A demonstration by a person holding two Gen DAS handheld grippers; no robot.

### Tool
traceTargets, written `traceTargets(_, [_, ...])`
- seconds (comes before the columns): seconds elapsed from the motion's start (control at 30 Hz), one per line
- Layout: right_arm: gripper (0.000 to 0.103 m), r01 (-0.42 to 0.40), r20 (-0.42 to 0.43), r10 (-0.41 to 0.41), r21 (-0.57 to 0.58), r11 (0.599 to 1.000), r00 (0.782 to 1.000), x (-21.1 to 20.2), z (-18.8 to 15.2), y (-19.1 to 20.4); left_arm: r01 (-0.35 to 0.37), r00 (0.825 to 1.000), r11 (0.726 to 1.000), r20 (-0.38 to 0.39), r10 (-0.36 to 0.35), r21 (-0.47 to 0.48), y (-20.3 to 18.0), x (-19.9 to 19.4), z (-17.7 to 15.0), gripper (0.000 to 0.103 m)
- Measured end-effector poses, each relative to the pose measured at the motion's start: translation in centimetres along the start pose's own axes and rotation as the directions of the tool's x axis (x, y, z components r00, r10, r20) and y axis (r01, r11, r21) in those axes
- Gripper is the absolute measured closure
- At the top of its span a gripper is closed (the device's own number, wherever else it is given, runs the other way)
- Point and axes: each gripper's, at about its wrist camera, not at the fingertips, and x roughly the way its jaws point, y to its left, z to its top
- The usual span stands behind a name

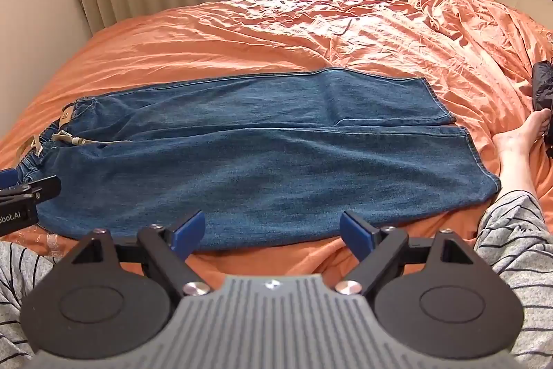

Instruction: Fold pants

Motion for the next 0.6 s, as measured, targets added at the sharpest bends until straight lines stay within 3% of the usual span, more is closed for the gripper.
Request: traceTargets(0.6, [0.021,0.000,-0.024,-0.001,-0.003,1.000,1.000,0.10,-0.29,0.15,-0.002,1.000,1.000,-0.029,0.002,-0.004,-0.03,0.26,-0.59,0.012])
